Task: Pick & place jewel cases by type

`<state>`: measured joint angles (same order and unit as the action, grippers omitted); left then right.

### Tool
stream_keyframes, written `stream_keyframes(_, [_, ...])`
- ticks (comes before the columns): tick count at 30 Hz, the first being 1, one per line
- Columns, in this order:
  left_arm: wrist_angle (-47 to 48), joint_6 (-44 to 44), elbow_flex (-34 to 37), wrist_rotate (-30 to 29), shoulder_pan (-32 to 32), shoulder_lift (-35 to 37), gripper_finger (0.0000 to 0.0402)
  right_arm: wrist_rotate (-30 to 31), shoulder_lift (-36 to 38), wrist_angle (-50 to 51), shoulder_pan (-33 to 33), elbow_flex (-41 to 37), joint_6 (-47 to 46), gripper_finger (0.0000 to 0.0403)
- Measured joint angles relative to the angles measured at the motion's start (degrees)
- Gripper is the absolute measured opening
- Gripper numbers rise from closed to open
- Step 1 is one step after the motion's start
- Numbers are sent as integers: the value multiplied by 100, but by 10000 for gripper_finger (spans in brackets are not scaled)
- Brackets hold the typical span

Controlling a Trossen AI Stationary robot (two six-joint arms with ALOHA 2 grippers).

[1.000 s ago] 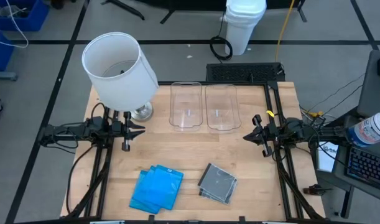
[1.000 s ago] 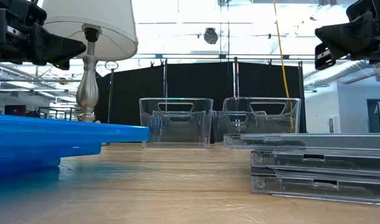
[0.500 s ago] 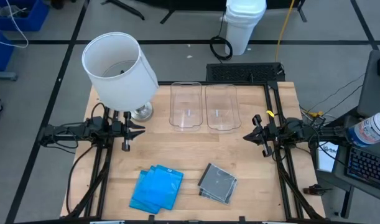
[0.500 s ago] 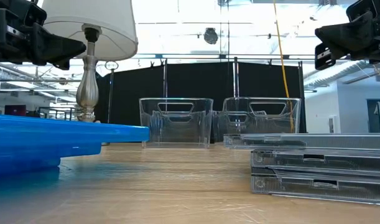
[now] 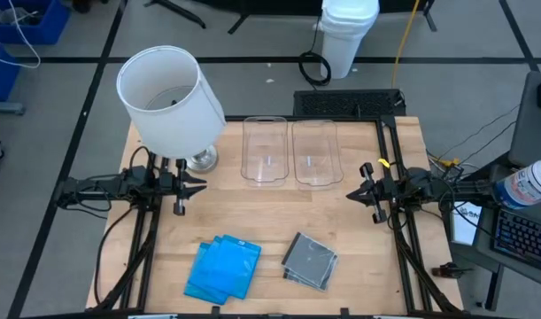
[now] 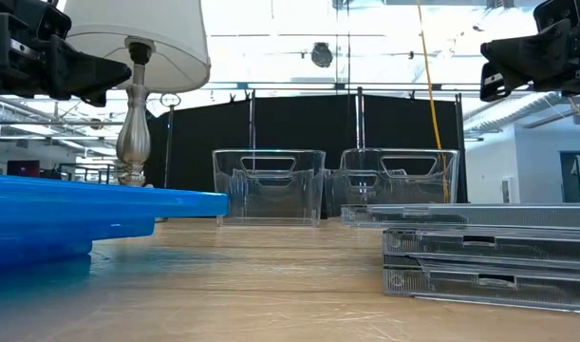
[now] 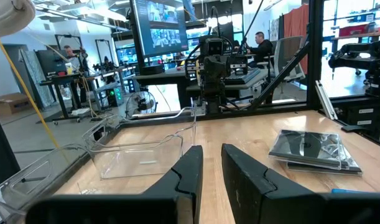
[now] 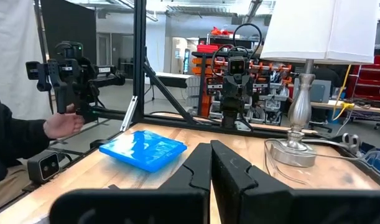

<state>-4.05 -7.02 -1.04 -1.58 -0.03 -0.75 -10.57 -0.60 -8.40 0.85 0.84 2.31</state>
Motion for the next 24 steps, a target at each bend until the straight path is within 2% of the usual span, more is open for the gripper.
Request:
stream_keyframes(17, [-3, 5, 0, 0, 0, 2, 67, 11, 0, -39, -1, 0, -11, 0])
stream_keyframes(24, [-66, 404, 0, 6, 0, 1, 67, -7, 0, -40, -1, -4, -11, 0])
